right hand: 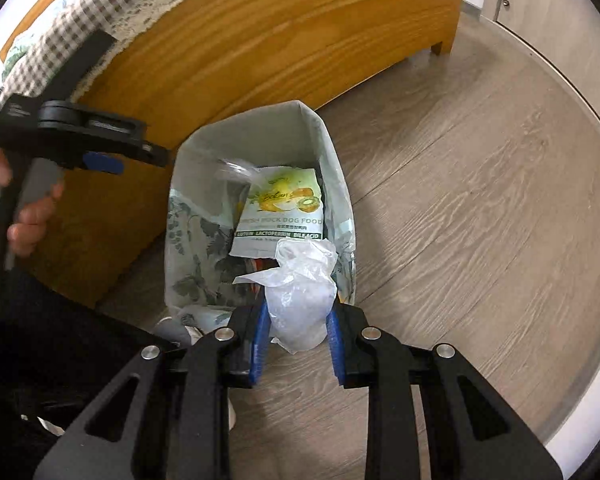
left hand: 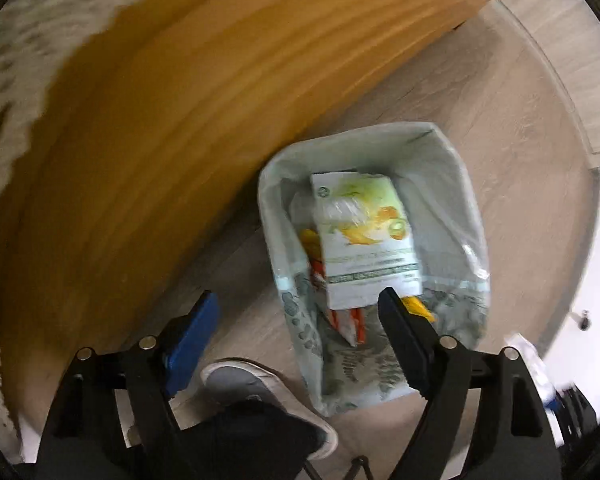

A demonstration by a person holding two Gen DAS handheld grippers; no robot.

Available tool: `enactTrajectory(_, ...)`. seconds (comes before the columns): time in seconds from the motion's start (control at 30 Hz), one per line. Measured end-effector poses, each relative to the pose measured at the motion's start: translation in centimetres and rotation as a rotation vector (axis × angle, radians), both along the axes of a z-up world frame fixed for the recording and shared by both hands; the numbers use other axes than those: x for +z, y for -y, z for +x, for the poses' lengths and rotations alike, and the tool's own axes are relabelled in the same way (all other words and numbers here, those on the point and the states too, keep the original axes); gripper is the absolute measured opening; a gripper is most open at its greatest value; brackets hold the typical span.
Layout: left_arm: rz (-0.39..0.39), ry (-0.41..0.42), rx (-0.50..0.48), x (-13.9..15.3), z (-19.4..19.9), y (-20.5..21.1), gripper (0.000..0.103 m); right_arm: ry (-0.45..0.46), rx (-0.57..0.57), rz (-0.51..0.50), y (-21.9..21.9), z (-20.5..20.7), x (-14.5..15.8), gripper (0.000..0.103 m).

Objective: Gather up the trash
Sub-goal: 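Carry both held plastic bags from the bed down to the floor bin, then open both tools over the bin to drop the plastic bags, then move both tools back over the bed toward the remaining trash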

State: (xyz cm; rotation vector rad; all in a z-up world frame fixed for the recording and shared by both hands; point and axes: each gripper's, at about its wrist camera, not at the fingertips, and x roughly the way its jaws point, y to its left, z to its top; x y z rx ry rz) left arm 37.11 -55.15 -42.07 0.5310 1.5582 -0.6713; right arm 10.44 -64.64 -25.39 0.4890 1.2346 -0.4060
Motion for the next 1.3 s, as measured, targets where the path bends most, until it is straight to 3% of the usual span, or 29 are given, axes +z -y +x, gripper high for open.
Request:
enactTrajectory(0.17,-0.072,0.003,-0.056,3.8,-2.4,-4.0,0.085,-0.027,0.037,0.003,0.1,1.3,-1.8,0.026)
enactTrajectory(0.37,-0.176,0.053,0.046,8.9,-2.3,-8.3,0.085,-0.091,0.143,0.082,-2.1,4.8,-4.9,0.030)
enactTrajectory(0.43,-0.228,0.091,0.072,11.0,-1.9,-9.4,0.085,-0.143,0.157,0.090,-2.7,6.0,-7.0,0.057)
enactTrajectory(0.47,-0.254,0.113,0.092,12.1,-1.7,-10.1,0.085,-0.181,0.152,0.075,-2.9,6.4,-8.1,0.079)
enactTrajectory(0.6,-0.312,0.138,0.149,15.1,-1.4,-12.9,0.085,-0.236,0.085,0.064,-2.7,6.4,-9.2,0.079)
enactTrajectory(0.73,-0.352,0.167,0.185,17.0,-1.7,-16.0,0.085,-0.233,0.038,0.032,-2.7,6.3,-6.8,0.079)
enactTrajectory(0.9,-0.393,0.153,0.224,17.9,-2.0,-19.1,0.086,-0.184,0.053,-0.045,-4.2,6.8,-1.5,0.079)
enactTrajectory(1.07,-0.461,0.190,0.230,20.3,-3.1,-21.8,0.086,-0.137,0.053,-0.137,-6.2,7.0,3.8,0.079)
enactTrajectory(1.3,-0.560,0.387,0.241,26.6,-4.9,-27.7,0.086,0.070,0.095,-0.287,-11.9,7.7,14.0,0.079)
